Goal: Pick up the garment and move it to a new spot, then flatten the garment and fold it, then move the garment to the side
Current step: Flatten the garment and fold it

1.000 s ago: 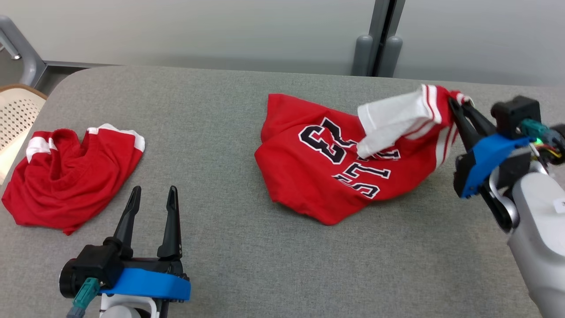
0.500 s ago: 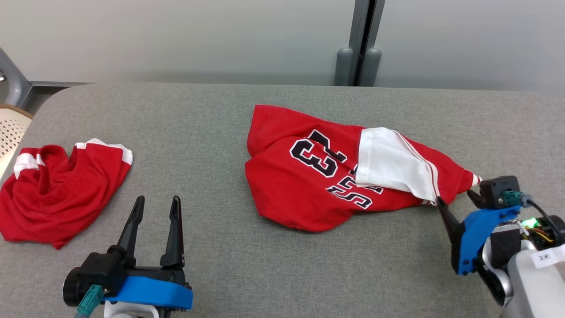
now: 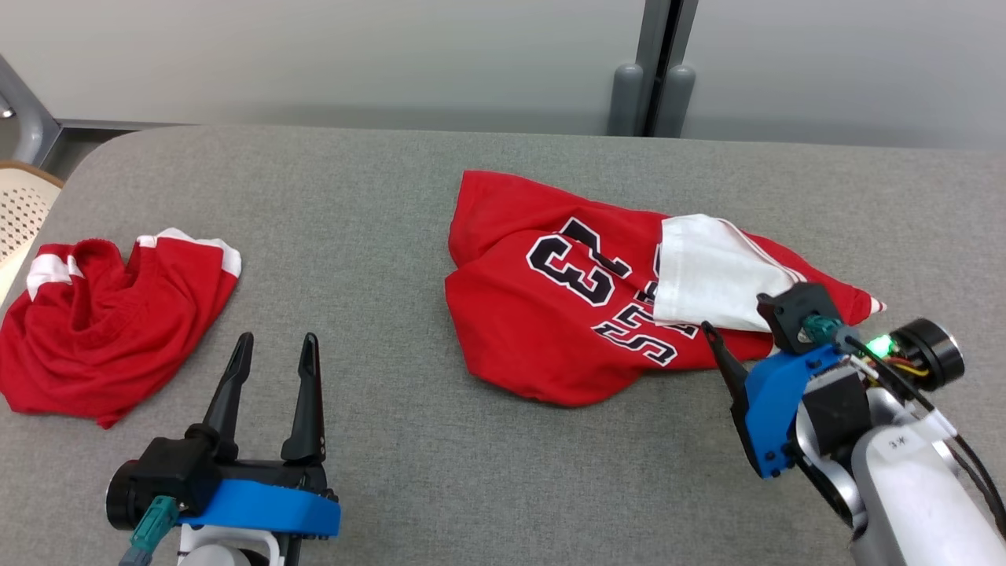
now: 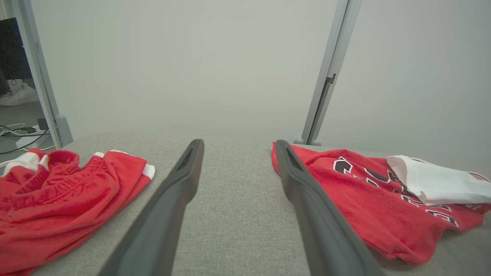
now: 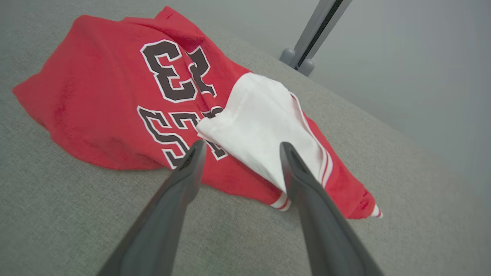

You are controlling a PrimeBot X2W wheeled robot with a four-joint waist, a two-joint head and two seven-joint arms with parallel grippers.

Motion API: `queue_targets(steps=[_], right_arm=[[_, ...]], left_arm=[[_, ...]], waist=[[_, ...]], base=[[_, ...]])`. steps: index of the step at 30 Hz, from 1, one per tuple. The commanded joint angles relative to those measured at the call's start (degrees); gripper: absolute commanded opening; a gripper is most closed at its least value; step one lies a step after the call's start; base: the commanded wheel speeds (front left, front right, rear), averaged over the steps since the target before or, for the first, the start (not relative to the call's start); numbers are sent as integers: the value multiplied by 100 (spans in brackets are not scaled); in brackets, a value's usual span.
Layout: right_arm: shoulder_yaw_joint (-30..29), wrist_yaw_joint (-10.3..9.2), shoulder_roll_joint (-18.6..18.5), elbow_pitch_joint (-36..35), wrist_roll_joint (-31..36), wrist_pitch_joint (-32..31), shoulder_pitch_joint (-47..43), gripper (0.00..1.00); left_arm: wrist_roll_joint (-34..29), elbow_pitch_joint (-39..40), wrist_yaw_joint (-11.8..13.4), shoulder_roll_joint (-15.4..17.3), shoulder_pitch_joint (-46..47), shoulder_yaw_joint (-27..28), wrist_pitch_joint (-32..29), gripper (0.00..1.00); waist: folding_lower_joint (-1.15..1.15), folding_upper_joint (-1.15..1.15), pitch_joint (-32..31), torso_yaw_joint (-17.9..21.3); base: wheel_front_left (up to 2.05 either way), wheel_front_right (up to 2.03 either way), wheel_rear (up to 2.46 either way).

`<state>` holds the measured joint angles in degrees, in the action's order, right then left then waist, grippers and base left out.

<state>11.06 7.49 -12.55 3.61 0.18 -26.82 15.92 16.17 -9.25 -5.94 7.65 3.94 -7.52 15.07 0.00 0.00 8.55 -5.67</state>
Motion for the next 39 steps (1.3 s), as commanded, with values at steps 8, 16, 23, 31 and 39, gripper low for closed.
queue_targets(steps=[8,16,23,31,39], right_arm=[[520,2,-293,1534,-123,-82,1164,100],[871,1,-489,2220,-273,113,1531,100],[733,1,-399,2623,-181,493,1733,0],[779,1,-197,2212,-641,762,1271,0],[1361,1,-901,25,-2477,-517,-254,0]], left_arm=[[11,-8,-28,-8,296,-59,15,100],[22,1,-49,-12,322,11,15,100],[-13,-7,-56,-37,330,51,15,100],[-57,-1,-35,-31,194,132,15,100],[-60,33,5,-8,2,182,15,100]], waist=[[0,0,326,-311],[0,0,414,-441],[0,0,424,-443],[0,0,261,-283],[0,0,17,150]], base=[[0,0,0],[0,0,0],[0,0,0],[0,0,0],[0,0,0]])
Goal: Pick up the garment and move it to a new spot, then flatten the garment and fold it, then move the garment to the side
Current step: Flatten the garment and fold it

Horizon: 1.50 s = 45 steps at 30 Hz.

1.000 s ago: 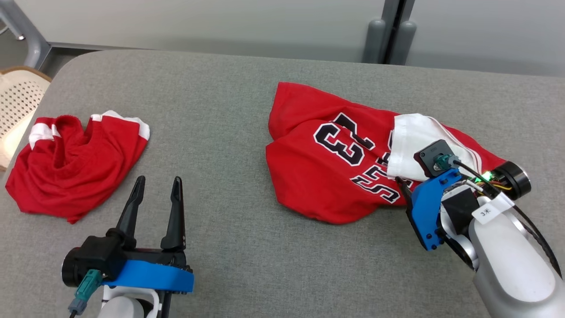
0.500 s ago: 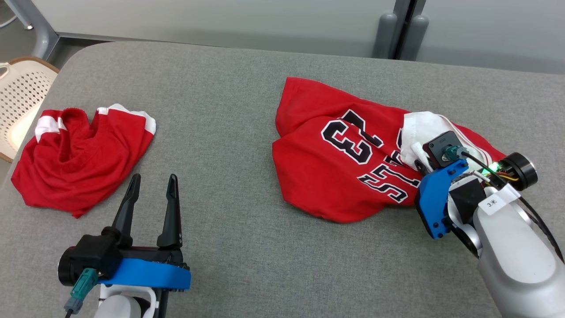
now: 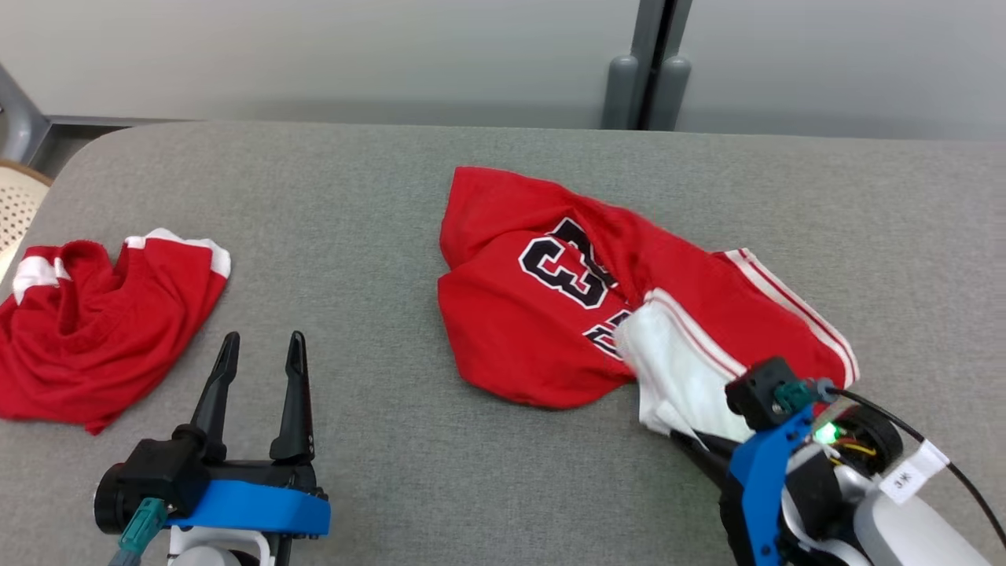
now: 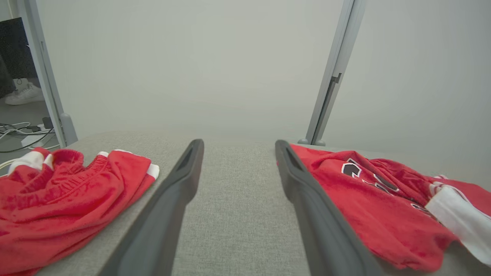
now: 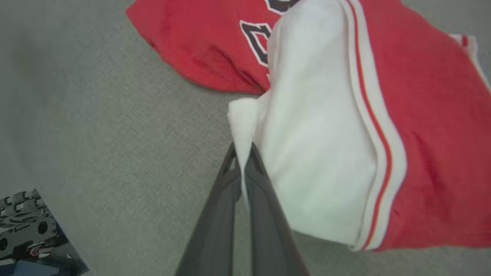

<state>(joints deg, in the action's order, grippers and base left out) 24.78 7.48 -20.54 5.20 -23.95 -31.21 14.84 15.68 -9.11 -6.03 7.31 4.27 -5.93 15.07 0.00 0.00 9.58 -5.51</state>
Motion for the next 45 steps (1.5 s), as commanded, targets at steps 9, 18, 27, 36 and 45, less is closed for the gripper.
queue_targets(steps=[9,18,27,36,45], right_arm=[[-362,3,-979,-1502,-501,-1554,-1333,0],[-1147,3,-722,-1978,-542,-2334,-2029,100],[-1899,3,-120,-2448,-708,-1583,-1366,100],[-1408,2,64,-258,-27,-546,697,100],[-808,3,-58,2018,163,-148,2574,100]], left_arm=[[7,51,52,64,-123,6,13,100],[27,67,73,93,-166,-42,-3,100],[78,68,68,136,-125,-93,-10,100],[87,113,61,164,155,-137,-9,100],[93,88,24,133,467,-249,5,100]], waist=[[0,0,-248,551],[0,0,-296,609],[0,0,-214,418],[0,0,176,145],[0,0,800,-463]], base=[[0,0,0],[0,0,0],[0,0,0],[0,0,0],[0,0,0]])
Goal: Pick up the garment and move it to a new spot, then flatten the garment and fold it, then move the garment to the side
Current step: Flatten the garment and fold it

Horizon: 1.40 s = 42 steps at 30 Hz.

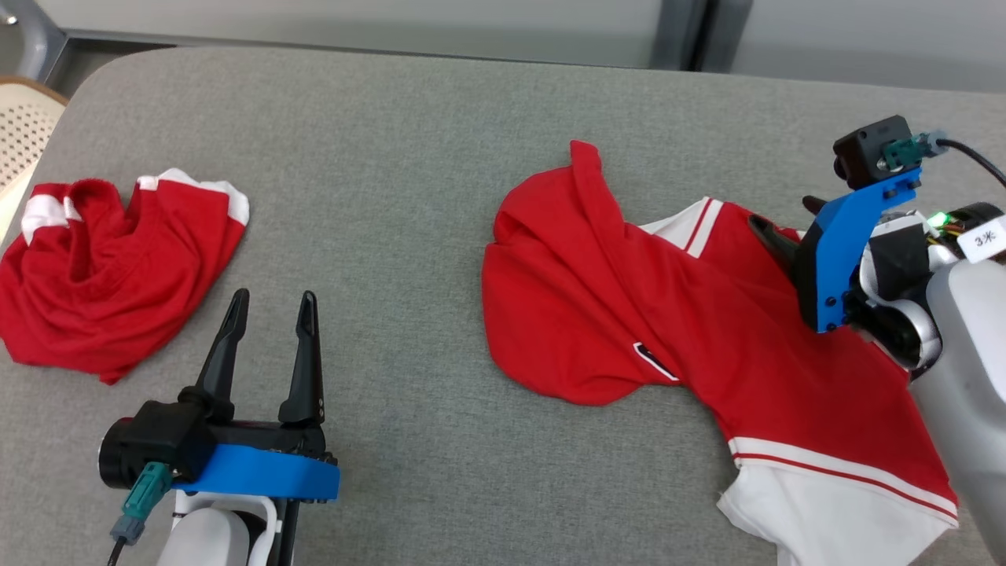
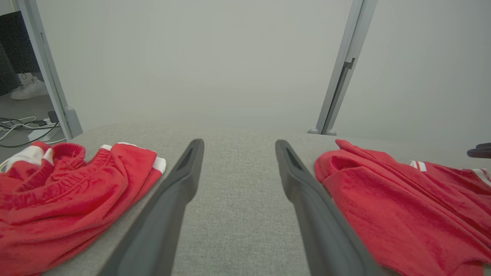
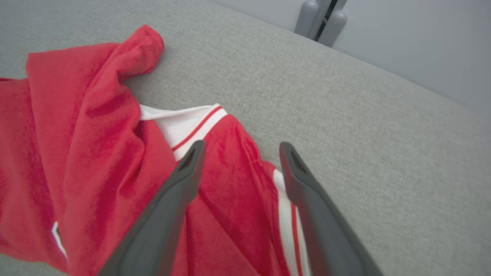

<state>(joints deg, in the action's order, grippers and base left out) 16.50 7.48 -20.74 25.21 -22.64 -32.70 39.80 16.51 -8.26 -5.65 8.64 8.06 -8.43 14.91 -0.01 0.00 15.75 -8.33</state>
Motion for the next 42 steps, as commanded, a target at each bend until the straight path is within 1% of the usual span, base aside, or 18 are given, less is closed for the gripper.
queue_targets(steps=[1,6,10,12,13,14,15,16,18,21,24,29,34,35,36,38,42], right_arm=[[70,3,-71,187,53,-50,200,100],[450,2,-282,781,-152,-280,625,100],[831,2,-500,1012,-320,-490,788,100],[1054,3,-558,1081,-483,-585,778,100],[1074,4,-536,1126,-669,-615,762,100],[1105,6,-524,1183,-778,-653,753,71],[1200,9,-546,1207,-807,-681,763,17],[1267,7,-565,1213,-871,-663,775,0],[1266,2,-650,1237,-855,-451,883,0],[1033,-5,-708,1386,-630,71,1123,0],[761,1,-608,1584,-374,611,1354,0],[240,1,-475,2028,234,1405,1613,0],[-336,1,-319,2517,852,1986,1763,0],[-426,2,-261,2613,967,2077,1755,3],[-488,2,-187,2697,1070,2152,1739,100],[-546,3,-9,2856,1181,2197,1640,100],[-550,1,138,2953,1262,2373,1426,100]], left_arm=[[12,0,-9,-17,116,-9,22,100],[28,5,-26,-74,228,-15,28,100],[-6,25,-45,-109,296,-18,32,100],[-23,33,-57,-113,312,-4,33,100],[-32,41,-61,-124,322,12,33,100],[-40,48,-66,-134,327,29,34,100],[-46,54,-71,-144,330,45,34,100],[-46,60,-76,-149,327,63,34,100],[-45,72,-81,-165,317,92,34,100],[-75,64,-89,-202,335,107,35,100],[-97,57,-93,-220,344,132,35,100],[-115,46,-124,-244,371,146,34,100],[-151,-6,-147,-262,328,146,35,100],[-158,-21,-143,-264,315,146,34,100],[-156,-33,-143,-264,301,145,34,100],[-169,-53,-144,-254,264,158,34,100],[-193,-91,-148,-231,171,178,30,100]], waist=[[1,0,244,-243],[1,0,493,-540],[1,0,601,-692],[1,0,624,-732],[1,0,634,-744],[1,0,639,-752],[1,0,643,-756],[1,0,650,-755],[1,0,664,-741],[1,0,670,-715],[1,0,657,-693],[1,0,628,-670],[1,0,537,-645],[1,0,509,-635],[1,0,481,-627],[1,0,397,-591],[1,0,159,-482]], base=[[0,0,0],[0,0,0],[0,0,0],[0,0,0],[0,0,0],[0,0,0],[0,0,0],[0,0,0],[0,0,0],[0,0,0],[0,0,0],[0,0,0],[0,0,0],[0,0,0],[0,0,0],[0,0,0],[0,0,0]])
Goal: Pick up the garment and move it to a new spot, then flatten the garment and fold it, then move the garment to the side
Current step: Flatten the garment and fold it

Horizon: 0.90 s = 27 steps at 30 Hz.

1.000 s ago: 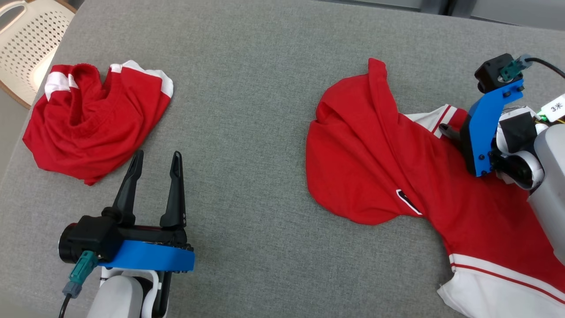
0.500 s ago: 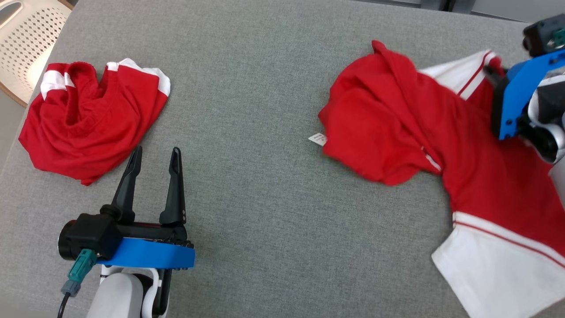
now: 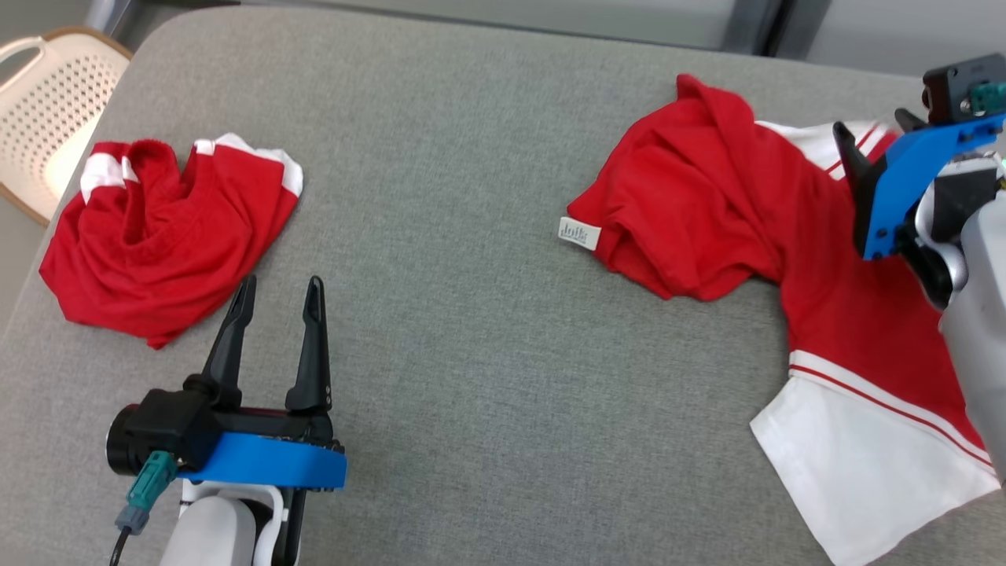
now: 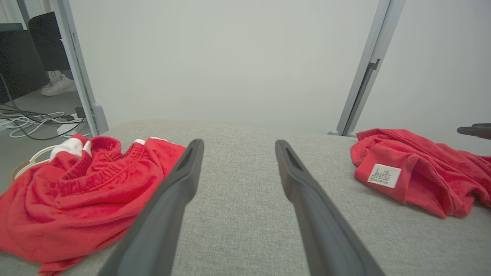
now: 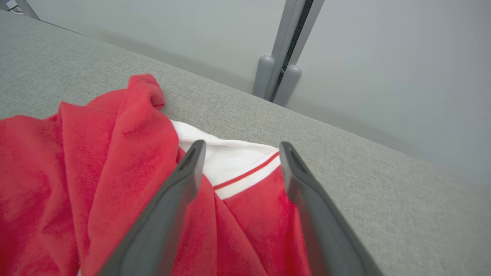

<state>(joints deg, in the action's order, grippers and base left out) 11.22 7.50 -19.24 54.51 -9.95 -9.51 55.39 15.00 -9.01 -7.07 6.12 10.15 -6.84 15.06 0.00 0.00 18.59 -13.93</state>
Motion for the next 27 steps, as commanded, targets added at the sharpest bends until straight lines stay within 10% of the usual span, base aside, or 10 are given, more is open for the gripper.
queue_targets(steps=[1,14,27], right_arm=[[-24,0,37,-3,-6,132,-197,100],[-540,0,591,-1262,-56,1228,-1977,100],[-1430,0,1475,-4380,424,1195,-4576,100]], left_arm=[[-43,-24,-8,23,-63,18,16,100],[-45,-153,68,143,-607,182,16,100],[41,-176,154,283,-876,245,-14,100]], waist=[[0,0,-185,111],[0,0,-1036,758],[0,0,-1289,1179]], base=[[0,0,0],[0,0,0],[0,0,0]])
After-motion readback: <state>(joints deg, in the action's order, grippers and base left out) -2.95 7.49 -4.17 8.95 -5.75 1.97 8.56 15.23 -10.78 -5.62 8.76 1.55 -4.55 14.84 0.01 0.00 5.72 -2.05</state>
